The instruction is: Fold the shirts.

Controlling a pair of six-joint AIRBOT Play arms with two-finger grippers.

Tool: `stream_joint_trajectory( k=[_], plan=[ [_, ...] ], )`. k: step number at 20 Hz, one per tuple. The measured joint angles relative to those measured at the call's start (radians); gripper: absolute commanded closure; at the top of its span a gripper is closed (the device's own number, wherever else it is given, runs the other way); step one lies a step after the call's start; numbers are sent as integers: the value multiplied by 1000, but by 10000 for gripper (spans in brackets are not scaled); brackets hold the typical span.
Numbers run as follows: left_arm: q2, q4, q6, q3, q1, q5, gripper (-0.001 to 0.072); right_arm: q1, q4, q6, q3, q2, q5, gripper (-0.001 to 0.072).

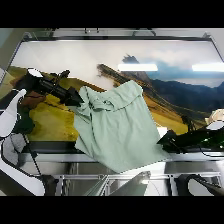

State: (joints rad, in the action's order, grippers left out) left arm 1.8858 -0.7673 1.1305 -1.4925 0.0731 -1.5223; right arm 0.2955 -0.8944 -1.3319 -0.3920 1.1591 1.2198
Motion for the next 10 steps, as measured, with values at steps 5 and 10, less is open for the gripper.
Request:
stream_joint_trajectory(
  k=[5,10],
  plan=[
    [2,0,-5,-5,14,4,691,-74,73,88,11,67,-56,691],
    [2,2,-8,-6,82,3,690,-92,115,151,-99,97,-158,694]
  ],
)
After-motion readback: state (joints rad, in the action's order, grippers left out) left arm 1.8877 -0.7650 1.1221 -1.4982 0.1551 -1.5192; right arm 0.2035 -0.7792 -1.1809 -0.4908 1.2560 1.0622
